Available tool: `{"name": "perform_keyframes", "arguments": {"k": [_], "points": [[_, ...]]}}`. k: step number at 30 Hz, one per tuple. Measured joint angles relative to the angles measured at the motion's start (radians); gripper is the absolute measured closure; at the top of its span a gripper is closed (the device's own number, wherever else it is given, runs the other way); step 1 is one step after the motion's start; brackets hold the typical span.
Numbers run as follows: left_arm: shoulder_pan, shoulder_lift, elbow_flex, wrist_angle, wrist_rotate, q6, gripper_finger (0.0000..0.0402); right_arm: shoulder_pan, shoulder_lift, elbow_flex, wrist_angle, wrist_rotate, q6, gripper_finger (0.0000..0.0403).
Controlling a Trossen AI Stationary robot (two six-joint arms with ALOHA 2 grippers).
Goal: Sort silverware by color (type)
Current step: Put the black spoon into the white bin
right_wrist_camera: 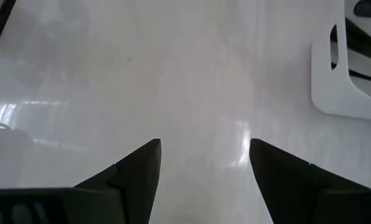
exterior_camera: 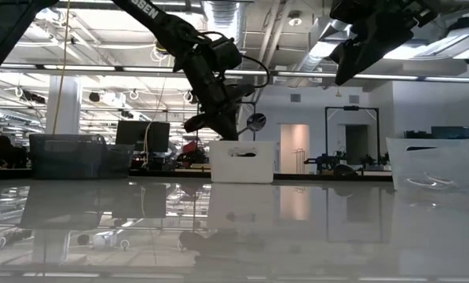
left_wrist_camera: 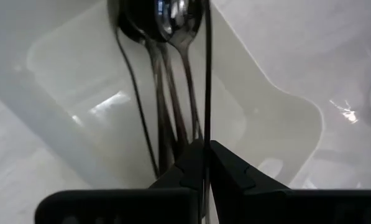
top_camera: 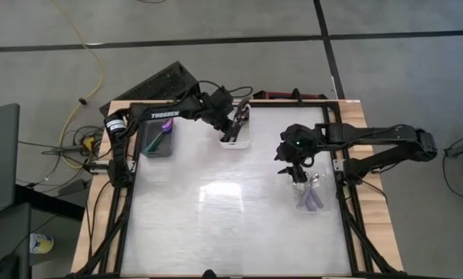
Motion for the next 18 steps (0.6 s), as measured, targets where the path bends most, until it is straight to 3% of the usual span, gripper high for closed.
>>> {"name": "perform_keyframes", "arguments": {"k": [18], "points": [[-0.002, 0.000, 0.000, -0.023, -0.020, 0.022, 0.0316, 0.000, 0.000, 0.000, -0.014, 0.001, 0.010, 0.0133]]}}
